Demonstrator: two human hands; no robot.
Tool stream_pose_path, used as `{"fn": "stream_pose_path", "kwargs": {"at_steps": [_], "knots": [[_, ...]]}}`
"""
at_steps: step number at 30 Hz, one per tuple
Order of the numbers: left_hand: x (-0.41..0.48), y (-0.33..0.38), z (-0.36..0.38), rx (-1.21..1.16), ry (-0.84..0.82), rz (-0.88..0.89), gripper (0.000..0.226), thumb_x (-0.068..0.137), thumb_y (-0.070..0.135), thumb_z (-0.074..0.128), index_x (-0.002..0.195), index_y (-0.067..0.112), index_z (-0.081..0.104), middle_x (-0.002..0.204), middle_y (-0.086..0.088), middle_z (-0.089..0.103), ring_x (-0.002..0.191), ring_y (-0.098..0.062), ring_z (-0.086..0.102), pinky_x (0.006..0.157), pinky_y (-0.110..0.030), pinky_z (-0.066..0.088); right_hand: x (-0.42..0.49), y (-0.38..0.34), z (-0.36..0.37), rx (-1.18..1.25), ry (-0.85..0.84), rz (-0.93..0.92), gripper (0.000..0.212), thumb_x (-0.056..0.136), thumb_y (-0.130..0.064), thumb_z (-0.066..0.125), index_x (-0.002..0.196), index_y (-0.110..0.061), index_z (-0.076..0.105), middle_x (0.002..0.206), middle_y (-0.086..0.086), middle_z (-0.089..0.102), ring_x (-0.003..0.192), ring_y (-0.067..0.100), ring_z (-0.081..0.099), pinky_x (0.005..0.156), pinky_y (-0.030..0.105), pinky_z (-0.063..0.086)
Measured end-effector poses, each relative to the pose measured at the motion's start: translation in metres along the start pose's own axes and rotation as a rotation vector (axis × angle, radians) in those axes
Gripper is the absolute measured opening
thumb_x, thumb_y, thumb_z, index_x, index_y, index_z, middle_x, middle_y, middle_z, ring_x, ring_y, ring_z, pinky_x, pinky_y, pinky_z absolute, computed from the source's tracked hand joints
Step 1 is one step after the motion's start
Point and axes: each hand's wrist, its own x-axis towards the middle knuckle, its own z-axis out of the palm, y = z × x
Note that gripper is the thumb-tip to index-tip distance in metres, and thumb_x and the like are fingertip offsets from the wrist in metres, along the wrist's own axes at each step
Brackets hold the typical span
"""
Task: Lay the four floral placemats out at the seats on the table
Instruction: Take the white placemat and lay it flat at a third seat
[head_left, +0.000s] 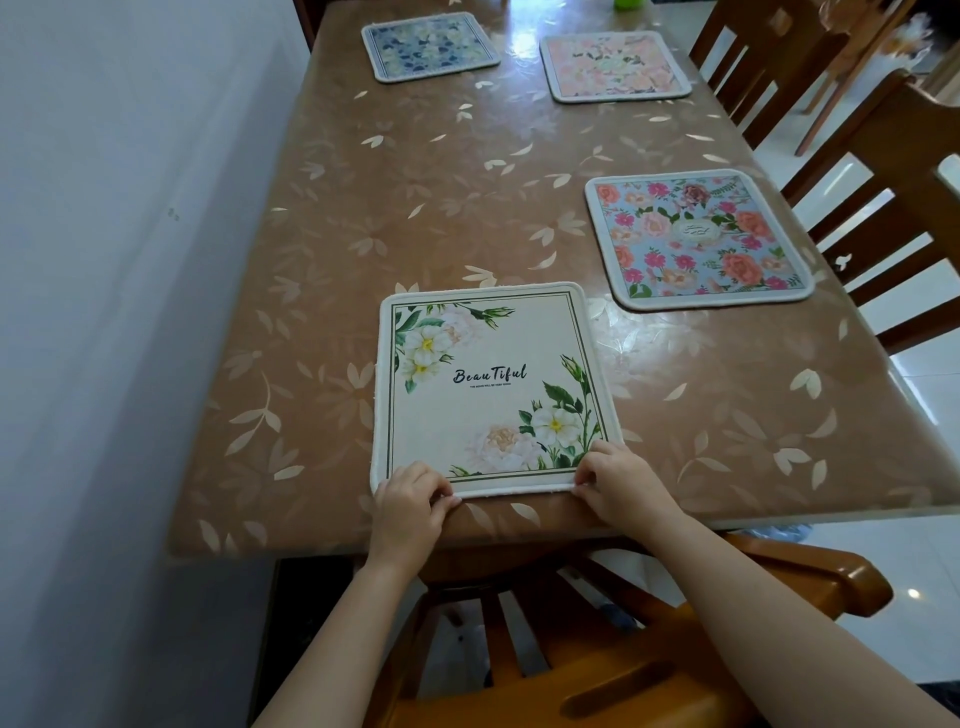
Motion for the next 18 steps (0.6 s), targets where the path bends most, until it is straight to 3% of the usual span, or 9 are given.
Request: {"fn": "stream_pose_path", "kwargs": {"at_steps": [13,15,18], "knots": [[-0.004,-0.009,0.002,0.005,0.039,-0.026,0.011,0.072,0.011,0.074,0.073,0.014,0.063,0.076,0.002,0.057,0.075,-0.017,0.051,0.068,-0.033,0.037,0.001,0.000,0.002,0.016,0.027,0.008,0.011,0.081,-0.021,0.061,0.083,-0.011,0.064,0.095,0.004,0.058,0.094,0.020,0.051,0.078,0.028,0.041],[-0.002,-0.013,0.001,-0.053,0.065,-0.069,0.008,0.074,0.009,0.073,0.078,0.012,0.067,0.079,-0.001,0.060,0.078,-0.021,0.054,0.071,-0.039,0.043,0.000,0.000,0.002,0.034,0.028,0.009,0.010,0.081,-0.020,0.061,0.082,-0.010,0.064,0.094,0.004,0.058,0.093,0.020,0.051,0.078,0.028,0.042],[0.000,-0.021,-0.005,-0.075,0.113,-0.134,0.015,0.075,0.007,0.071,0.089,0.010,0.070,0.093,-0.005,0.063,0.090,-0.025,0.055,0.081,-0.038,0.042,0.001,0.002,0.001,0.091,0.018,0.010,0.009,0.080,-0.019,0.064,0.080,-0.010,0.065,0.091,0.003,0.058,0.090,0.019,0.052,0.076,0.027,0.043]]}}
